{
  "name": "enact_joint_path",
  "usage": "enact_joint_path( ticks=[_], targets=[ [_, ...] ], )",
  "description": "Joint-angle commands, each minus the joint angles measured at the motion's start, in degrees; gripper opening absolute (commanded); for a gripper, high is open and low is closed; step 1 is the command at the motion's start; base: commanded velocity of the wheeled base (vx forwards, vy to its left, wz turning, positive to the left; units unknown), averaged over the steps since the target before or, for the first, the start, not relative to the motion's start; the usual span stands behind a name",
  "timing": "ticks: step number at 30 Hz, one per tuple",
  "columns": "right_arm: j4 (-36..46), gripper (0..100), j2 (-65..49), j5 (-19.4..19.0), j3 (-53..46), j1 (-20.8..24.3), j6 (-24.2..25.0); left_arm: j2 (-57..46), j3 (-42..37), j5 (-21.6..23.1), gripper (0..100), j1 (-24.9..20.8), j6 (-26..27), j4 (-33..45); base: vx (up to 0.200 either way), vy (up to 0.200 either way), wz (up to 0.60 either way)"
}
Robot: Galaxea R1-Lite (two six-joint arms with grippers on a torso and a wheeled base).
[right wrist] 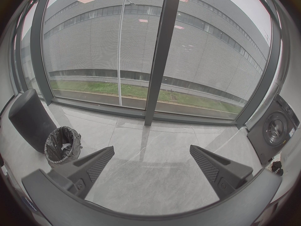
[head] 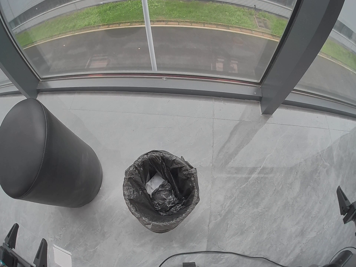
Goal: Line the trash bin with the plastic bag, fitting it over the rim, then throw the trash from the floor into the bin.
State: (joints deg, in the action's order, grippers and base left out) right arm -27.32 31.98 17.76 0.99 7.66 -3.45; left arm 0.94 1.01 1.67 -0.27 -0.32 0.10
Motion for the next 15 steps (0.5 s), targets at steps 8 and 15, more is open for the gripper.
enact_joint_path(
  ticks=[8, 15],
  targets=[
    [10.8, 100, -20.8, 0.0, -1.0, -7.0, 0.5, -0.9, -1.0, 0.0, 100, 0.0, 0.0, 0.0, 0.0, 0.0, 0.0],
    [16.8, 100, -28.1, 0.0, -1.0, -7.3, 0.9, -0.9, -1.0, 0.0, 100, 0.0, 0.0, 0.0, 0.0, 0.0, 0.0]
  ],
)
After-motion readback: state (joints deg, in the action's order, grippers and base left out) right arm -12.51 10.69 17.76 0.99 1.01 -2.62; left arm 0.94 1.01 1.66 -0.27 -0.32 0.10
